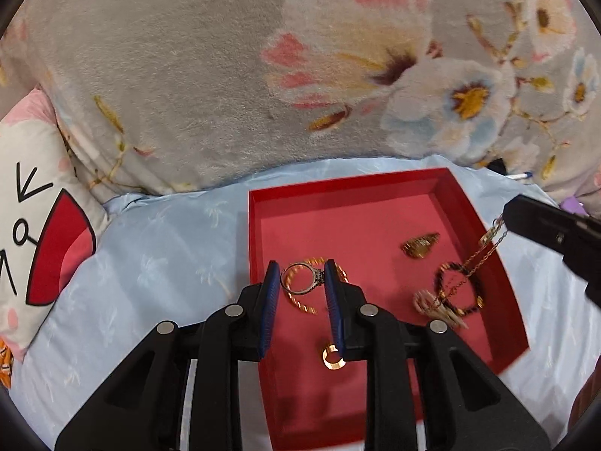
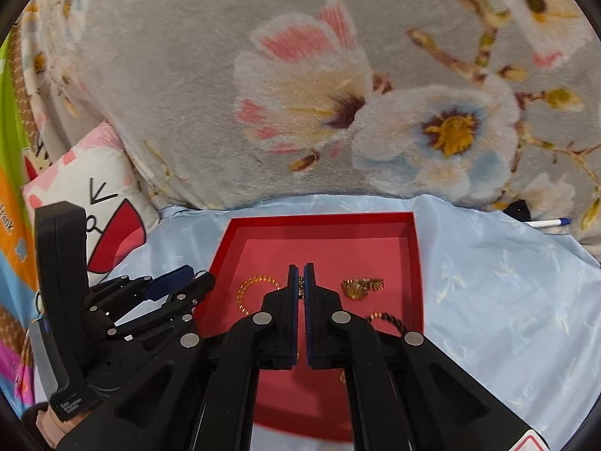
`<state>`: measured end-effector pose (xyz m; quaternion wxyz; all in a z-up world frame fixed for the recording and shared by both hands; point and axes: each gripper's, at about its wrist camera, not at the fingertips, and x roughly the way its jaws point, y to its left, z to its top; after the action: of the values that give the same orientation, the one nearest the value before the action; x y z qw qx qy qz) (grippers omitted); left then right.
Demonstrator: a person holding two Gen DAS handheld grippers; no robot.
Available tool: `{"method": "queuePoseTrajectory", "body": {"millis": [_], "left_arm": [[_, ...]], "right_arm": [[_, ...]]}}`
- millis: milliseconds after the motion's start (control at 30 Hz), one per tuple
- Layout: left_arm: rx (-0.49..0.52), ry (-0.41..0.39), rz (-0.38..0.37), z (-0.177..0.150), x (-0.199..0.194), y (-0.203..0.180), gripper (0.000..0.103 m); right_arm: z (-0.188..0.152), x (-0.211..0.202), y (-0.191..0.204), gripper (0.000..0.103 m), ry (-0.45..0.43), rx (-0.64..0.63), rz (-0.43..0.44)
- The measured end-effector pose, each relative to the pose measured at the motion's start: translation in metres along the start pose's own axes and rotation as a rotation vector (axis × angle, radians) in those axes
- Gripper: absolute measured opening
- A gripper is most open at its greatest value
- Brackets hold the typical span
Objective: Organize jewelry
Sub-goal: 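Open both tools to drop the ring and clover chain into the tray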
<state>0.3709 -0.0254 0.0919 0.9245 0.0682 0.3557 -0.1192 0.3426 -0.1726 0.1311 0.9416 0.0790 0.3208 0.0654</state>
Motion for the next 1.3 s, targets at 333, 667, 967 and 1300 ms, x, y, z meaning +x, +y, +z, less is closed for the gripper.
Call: {"method": "queuePoseTrajectory", "body": {"millis": [333, 667, 967, 1300], "left_arm": [[0.008, 0.077, 0.058, 0.027, 0.074, 0.000, 0.024], [-0.025, 0.109, 0.059, 0.026, 0.099, 0.008, 0.031], [-0.050, 0.035, 0.027, 0.016, 0.064, 0.015, 0.044], [-0.050, -0.037, 0.019, -0.026, -0.020, 0.018, 0.050]], "right_arm": [[0.012, 0.084, -0.009, 0.002, 0.127, 0.024, -0.017], [-0.002, 0.104, -0.018, 0.006, 0.154, 0.002, -0.056], [-0.018, 0.073, -0.018, 0.007, 0.101, -0.040, -0.052], [-0.071, -0.013, -0.014, 0.017, 0.057, -0.078, -0.007]]}}
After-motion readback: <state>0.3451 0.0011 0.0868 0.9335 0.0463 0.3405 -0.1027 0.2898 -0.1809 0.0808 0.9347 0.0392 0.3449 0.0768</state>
